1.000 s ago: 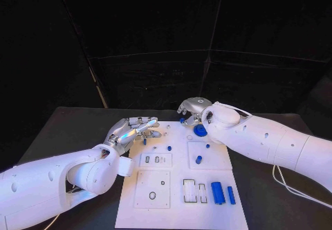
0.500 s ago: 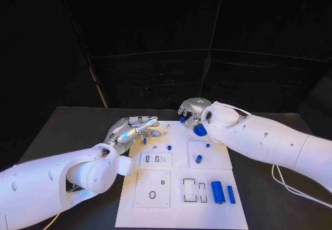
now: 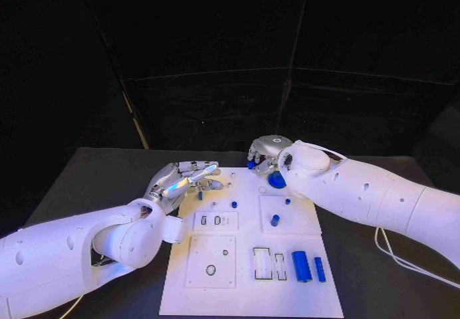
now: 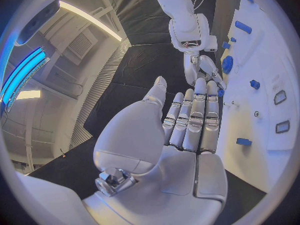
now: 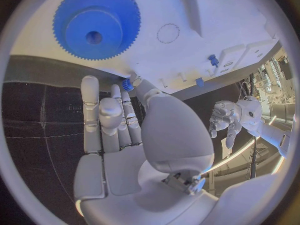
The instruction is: Assemble the parts on the task board
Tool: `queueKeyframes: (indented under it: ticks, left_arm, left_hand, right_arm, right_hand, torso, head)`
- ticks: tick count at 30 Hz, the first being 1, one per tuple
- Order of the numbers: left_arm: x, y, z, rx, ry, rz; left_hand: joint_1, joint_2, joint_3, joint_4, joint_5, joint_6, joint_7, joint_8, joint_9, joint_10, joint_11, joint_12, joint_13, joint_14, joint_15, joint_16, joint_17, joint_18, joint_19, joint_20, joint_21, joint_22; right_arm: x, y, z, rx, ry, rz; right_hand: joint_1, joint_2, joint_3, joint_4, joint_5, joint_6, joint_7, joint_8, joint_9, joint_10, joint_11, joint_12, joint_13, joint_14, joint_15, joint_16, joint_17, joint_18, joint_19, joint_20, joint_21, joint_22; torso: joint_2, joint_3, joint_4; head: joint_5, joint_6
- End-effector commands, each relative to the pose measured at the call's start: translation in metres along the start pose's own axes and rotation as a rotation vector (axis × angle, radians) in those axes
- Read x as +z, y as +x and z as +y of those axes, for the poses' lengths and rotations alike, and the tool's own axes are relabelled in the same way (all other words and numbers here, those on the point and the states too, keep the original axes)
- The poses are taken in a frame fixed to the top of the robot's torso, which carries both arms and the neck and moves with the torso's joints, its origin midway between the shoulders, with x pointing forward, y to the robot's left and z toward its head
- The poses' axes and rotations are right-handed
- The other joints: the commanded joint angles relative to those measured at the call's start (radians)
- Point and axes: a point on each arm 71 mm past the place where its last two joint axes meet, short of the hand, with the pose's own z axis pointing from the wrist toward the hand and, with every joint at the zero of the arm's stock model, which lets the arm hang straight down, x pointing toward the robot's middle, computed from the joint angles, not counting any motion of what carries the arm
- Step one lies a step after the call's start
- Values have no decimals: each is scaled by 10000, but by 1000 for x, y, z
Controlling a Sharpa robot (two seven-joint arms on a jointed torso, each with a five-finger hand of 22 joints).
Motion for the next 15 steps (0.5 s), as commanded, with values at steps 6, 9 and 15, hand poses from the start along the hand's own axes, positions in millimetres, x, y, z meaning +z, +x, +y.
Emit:
queueKeyframes:
  ticks: [6,9,15]
  left_arm:
    - [1,1,-1,6,51,157]
    - [1,1,-1,9,48,154]
    - [1,1,-1,12,49,152]
  left_hand:
    - [87,109,44,-148,-15,-25,150,-65,-11,-7,67,-56,-6,82,-29,-65,21,132,91,-18,-56,-23]
    - [98,118,54,-161,-14,-24,150,-68,-10,-6,67,-60,-5,84,-30,-70,23,132,94,-19,-58,-25]
    - [109,126,65,-176,-14,-22,150,-72,-10,-5,66,-64,-5,86,-31,-75,26,133,96,-19,-60,-28]
  right_arm:
    - [1,-3,2,72,-68,-190]
    - [2,-2,2,77,-56,-169]
    - [2,-2,1,110,-54,-153]
  right_hand:
    - [12,146,63,91,52,164,31,82,12,114,12,85,-15,50,-6,59,39,23,95,-4,77,42]
    - [28,152,89,90,71,189,38,89,11,127,11,88,-21,51,-8,60,37,22,99,-8,81,43]
    - [71,170,217,104,258,288,68,110,-1,172,29,86,-58,48,-2,58,26,18,102,-14,91,35]
  torso:
    - [3,-8,2]
    - [0,-8,5]
    - [-1,-2,6]
  head:
    - [-1,-17]
    - [-4,-13]
    - [-5,-13]
